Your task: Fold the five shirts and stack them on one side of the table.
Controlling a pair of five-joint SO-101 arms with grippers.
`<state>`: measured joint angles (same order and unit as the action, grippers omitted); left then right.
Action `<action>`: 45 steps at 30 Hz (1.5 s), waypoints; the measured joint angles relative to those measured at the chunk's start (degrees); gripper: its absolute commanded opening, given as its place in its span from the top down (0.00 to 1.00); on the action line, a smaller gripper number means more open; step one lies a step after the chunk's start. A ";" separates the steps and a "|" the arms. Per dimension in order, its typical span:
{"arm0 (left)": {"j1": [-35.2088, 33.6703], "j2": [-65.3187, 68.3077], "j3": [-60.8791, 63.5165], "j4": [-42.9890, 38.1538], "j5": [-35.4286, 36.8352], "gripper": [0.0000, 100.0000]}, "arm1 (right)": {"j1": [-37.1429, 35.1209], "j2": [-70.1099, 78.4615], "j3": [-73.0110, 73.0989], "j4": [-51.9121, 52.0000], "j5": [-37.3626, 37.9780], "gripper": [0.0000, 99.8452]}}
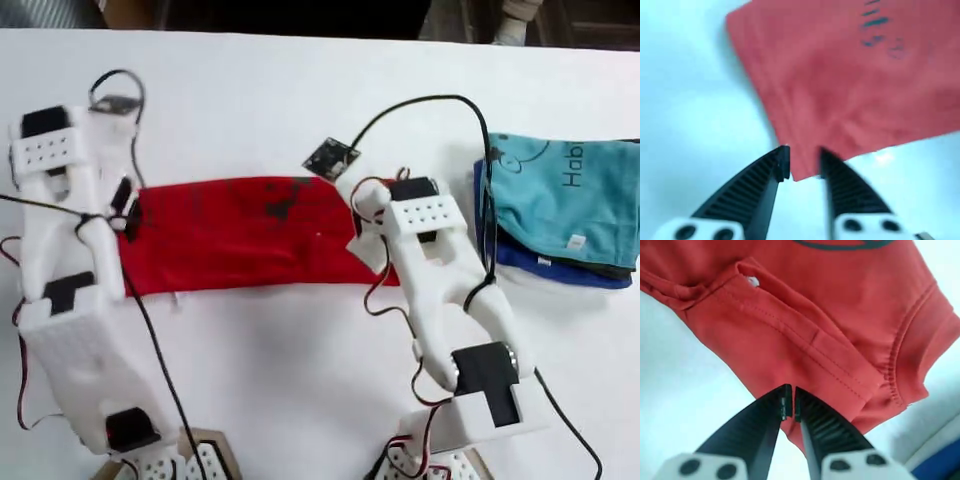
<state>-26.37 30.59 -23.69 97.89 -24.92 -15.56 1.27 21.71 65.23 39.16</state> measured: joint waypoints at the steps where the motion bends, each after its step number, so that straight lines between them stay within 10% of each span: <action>1: -0.62 1.85 0.00 -0.88 1.14 0.73 | 0.00 0.00 0.00 0.00 0.00 0.98; 15: -1.58 16.70 -5.63 -8.53 4.13 0.74 | -0.09 0.00 0.00 0.97 0.00 0.98; 40: -1.41 30.68 -29.10 3.08 -1.67 0.75 | -0.09 0.00 0.00 1.49 0.00 0.98; 45: -0.09 31.21 -29.27 3.34 -3.34 0.91 | -0.09 0.00 0.00 1.49 0.00 0.98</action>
<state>-26.46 61.80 -52.97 101.23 -28.26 -15.65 1.27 21.71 66.73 39.16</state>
